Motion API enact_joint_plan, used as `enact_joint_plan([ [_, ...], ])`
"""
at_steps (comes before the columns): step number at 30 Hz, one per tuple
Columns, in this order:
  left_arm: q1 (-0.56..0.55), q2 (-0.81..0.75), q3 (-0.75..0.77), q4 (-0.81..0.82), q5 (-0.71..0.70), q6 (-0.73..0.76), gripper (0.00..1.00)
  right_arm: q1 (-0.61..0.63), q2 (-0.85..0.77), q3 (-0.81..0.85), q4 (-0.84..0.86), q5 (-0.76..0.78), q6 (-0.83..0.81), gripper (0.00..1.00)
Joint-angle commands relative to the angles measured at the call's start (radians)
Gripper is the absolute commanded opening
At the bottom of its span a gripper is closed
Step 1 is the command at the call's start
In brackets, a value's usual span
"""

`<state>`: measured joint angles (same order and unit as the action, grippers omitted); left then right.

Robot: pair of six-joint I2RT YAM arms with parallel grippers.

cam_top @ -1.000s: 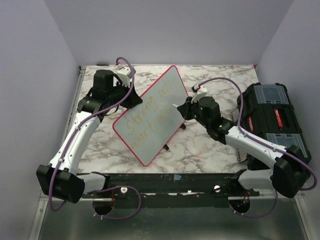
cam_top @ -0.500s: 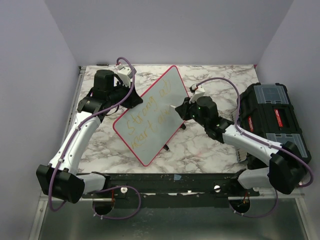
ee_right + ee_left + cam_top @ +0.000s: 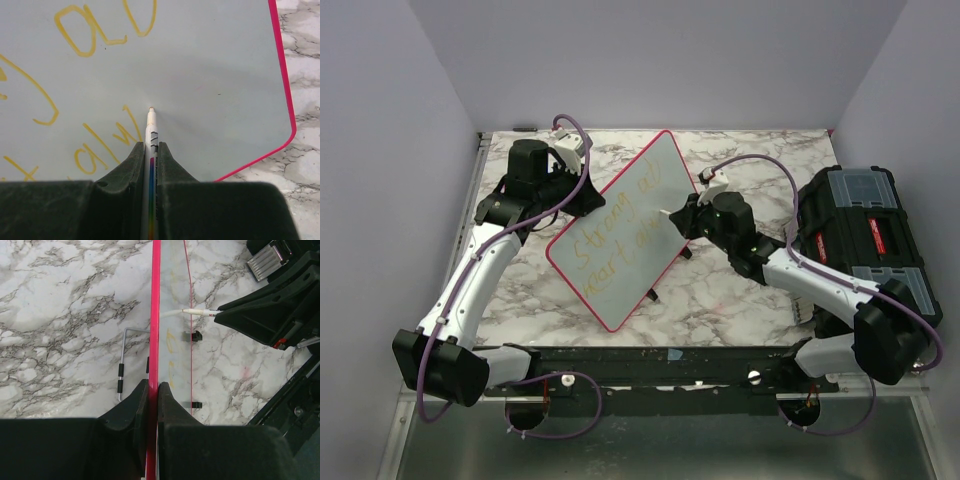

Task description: Write a sentence on the whiteboard

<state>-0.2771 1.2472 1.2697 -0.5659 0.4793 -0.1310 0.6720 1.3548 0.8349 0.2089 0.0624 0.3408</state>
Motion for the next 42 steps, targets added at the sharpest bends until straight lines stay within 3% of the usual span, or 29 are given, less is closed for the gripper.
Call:
enact_joint_plan([
  [1,-0.012,0.003,0.011,-0.025,-0.054,0.073,0.0,-0.005,0.009,-0.023,0.035,-0.055,-0.015,0.01],
  [13,-0.014,0.001,0.011,-0.024,-0.057,0.075,0.0,-0.006,0.008,-0.074,0.021,-0.133,-0.02,0.01],
  [19,-0.014,0.0,0.011,-0.023,-0.059,0.075,0.0,-0.005,-0.005,-0.098,0.007,-0.081,-0.008,0.01],
  [28,-0.016,0.001,0.01,-0.025,-0.058,0.075,0.0,-0.005,0.012,-0.023,-0.036,0.027,-0.016,0.01],
  [42,-0.016,0.001,0.011,-0.026,-0.059,0.076,0.0,-0.005,0.031,0.033,-0.02,-0.054,-0.014,0.01],
])
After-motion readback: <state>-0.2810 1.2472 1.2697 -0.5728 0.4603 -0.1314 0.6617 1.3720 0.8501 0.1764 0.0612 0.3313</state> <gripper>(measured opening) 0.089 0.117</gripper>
